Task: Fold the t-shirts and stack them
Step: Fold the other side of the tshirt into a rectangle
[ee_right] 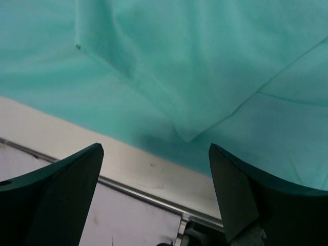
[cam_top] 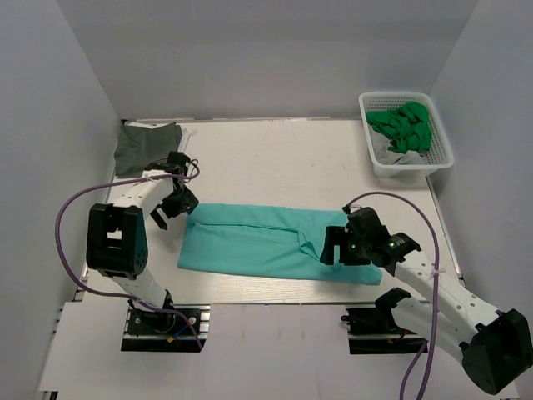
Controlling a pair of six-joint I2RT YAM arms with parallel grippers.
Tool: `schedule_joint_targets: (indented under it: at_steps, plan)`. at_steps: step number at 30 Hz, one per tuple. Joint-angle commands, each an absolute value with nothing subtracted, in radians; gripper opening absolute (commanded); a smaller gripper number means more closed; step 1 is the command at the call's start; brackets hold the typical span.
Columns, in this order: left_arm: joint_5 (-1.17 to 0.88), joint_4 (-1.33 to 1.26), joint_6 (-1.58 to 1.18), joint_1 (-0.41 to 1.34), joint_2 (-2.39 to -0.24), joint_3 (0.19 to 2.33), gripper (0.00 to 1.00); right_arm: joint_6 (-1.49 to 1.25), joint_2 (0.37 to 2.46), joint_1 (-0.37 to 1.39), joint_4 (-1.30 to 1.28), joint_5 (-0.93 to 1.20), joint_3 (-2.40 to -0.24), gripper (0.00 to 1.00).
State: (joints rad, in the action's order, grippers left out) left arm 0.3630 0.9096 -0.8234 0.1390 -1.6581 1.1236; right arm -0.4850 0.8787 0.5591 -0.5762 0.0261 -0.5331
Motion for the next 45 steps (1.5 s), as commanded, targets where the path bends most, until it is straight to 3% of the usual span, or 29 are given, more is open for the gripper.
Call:
schedule_joint_targets:
  at_steps: [1,8,14,19,29,35,45]
  plan:
    - [0.431,1.014,-0.865,0.133,-1.635,1.201,1.0,-0.489,0.838,0.571,-0.673,0.103,-0.581,0.9]
    - [0.27,0.944,-0.783,0.158,-1.611,1.313,1.0,-0.532,0.877,0.568,-0.488,0.103,-0.675,0.9]
    - [-0.099,0.669,-0.693,0.169,-1.611,1.258,1.0,-0.483,1.147,0.583,-0.194,0.294,-0.692,0.9]
    - [-0.104,0.658,-0.684,0.187,-1.675,1.255,1.0,-0.39,1.323,0.624,-0.112,0.455,-0.701,0.9]
    - [-0.002,0.689,-0.693,0.196,-1.779,1.193,1.0,-0.256,1.552,0.669,-0.319,0.414,-0.761,0.9]
    - [0.008,0.709,-0.693,0.196,-1.801,1.183,1.0,-0.284,1.439,0.675,-0.347,0.387,-0.765,0.9]
    - [0.044,0.805,-0.663,0.206,-1.767,1.4,1.0,-0.328,1.232,0.666,-0.434,0.298,-0.839,0.9]
